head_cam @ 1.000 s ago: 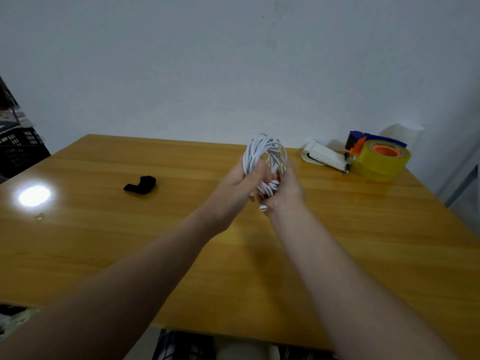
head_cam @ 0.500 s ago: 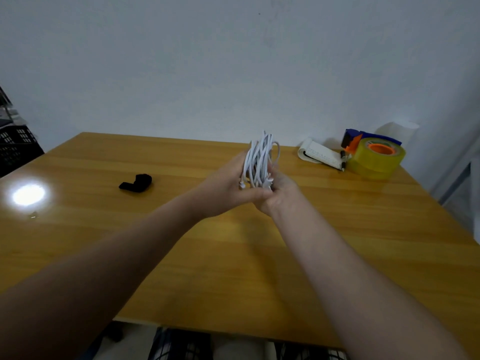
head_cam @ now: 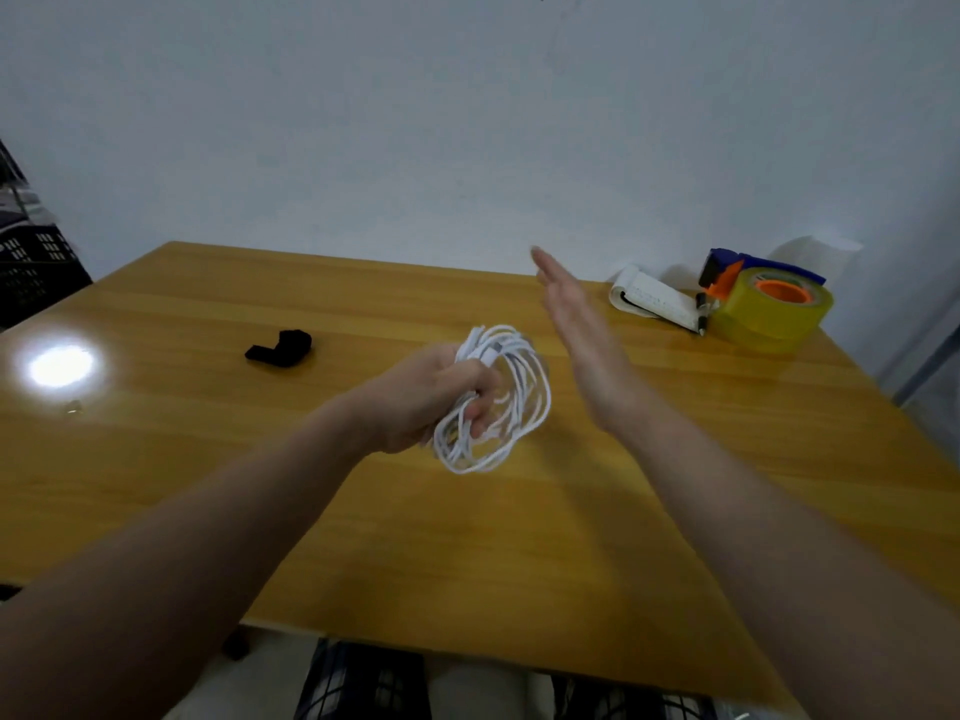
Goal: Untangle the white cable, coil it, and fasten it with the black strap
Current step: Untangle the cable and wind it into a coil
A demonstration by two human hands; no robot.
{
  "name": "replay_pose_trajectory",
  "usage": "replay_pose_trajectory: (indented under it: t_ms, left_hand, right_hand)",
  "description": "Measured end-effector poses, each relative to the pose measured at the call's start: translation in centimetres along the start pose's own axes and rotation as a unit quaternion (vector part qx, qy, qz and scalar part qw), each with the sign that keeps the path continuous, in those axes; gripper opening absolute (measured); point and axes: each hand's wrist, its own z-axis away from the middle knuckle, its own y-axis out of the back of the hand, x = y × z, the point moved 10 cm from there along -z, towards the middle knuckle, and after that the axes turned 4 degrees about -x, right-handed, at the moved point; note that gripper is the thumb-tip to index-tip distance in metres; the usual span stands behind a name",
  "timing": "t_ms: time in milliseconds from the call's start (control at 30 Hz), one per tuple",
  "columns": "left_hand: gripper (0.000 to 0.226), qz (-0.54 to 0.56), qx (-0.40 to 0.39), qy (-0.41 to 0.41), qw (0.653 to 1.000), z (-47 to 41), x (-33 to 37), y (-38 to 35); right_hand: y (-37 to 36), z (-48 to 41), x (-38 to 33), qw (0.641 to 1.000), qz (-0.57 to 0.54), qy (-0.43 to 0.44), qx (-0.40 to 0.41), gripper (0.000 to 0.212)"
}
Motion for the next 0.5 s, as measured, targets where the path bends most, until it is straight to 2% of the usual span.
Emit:
replay_pose_trajectory:
  t_ms: [67, 133, 200, 267, 367, 433, 500]
  left_hand:
    - [0.027, 0.059, -0.054, 0.019, 0.997, 0.0, -0.4, -1.5]
    - [0.034, 0.086, -0.073, 0.033, 0.993, 0.0, -0.3, -2.1]
    - [0.048, 0.069, -0.047, 0.050, 0.995, 0.0, -0.5, -1.3]
    - [0.053, 0.057, 0.007, 0.077, 0.995, 0.1, -1.4, 0.4]
    - [0.037, -0.054, 0.079, 0.083, 0.992, 0.1, -1.9, 2.7]
    - [0.021, -0.131, 0.100, 0.065, 0.984, 0.1, -1.5, 3.5]
    - [0.011, -0.128, 0.102, 0.051, 0.985, 0.2, -1.5, 3.9]
  right_hand:
    - [-2.9, 0.2, -0.7, 0.986, 0.066, -0.010, -0.151, 0.061]
    - [-4.3, 0.7, -0.6, 0.977, 0.074, -0.022, -0.198, 0.056]
    - [-4.4, 0.7, 0.0, 0.982, 0.087, -0.017, -0.164, 0.033]
    - [-4.0, 0.6, 0.4, 0.989, 0.114, 0.005, -0.097, 0.011]
    - [-3.8, 0.2, 1.5, 0.993, 0.109, -0.021, -0.027, 0.014]
    - [-4.3, -0.1, 2.3, 0.993, 0.095, -0.060, -0.031, 0.023]
    - [-5.0, -0.5, 2.6, 0.994, 0.069, -0.067, -0.049, 0.024]
